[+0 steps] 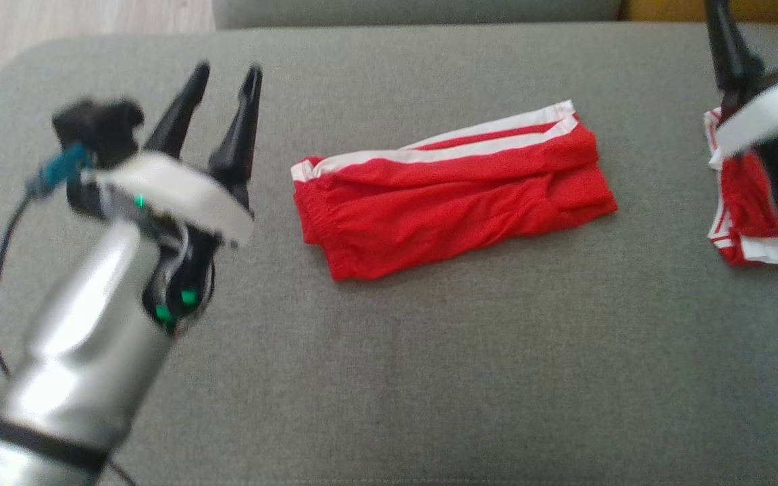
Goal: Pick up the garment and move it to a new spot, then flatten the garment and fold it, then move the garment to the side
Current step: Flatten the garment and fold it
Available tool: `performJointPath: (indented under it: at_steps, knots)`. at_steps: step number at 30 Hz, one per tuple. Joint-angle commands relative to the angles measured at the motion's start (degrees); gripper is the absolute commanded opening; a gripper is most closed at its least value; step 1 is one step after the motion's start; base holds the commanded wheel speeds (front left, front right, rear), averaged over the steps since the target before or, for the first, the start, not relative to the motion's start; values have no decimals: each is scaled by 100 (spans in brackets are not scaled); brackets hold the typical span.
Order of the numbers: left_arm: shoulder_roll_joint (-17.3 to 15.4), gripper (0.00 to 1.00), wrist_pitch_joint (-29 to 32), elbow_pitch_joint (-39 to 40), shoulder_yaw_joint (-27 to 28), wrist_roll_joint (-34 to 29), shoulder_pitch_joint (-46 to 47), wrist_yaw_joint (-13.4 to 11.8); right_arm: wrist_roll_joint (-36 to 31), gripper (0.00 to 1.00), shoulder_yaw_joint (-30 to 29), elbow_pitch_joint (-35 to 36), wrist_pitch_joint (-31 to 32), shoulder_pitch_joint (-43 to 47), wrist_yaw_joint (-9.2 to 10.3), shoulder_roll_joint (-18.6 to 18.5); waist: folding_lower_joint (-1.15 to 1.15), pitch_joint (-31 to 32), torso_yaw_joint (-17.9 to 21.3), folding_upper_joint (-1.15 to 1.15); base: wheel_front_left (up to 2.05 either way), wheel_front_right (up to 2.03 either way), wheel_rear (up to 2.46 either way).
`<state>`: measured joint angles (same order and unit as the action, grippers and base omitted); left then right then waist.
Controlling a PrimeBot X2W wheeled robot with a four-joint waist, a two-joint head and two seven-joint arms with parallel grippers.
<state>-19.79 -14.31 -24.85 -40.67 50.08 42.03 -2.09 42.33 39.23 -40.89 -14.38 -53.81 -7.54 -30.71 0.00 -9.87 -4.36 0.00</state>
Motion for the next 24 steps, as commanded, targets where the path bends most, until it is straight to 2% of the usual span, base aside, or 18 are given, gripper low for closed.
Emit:
performJointPath:
  at_steps: [1,5,11,17,24]
  knots:
    - [-107,100,-67,388,535,-236,-247,-84,-419,100,-491,399,-60,604,5,121,0,244,69,0,0,0,0]
    - [175,100,-68,1018,1283,-756,-1143,-181,-1402,100,-1690,1310,-61,1890,5,601,0,473,86,0,0,0,0]
    - [594,100,-68,1567,2015,-1661,-2283,-55,-2572,100,-2771,2433,-61,3578,5,1468,0,620,103,0,0,0,0]
    - [1061,100,-68,1706,2474,-2436,-3083,141,-3139,100,-3193,2936,-62,4534,5,2106,0,659,108,0,0,0,0]
    - [1465,100,-68,1772,3036,-2957,-3384,455,-3368,100,-3357,3160,27,4848,5,2375,0,591,79,0,0,0,0]
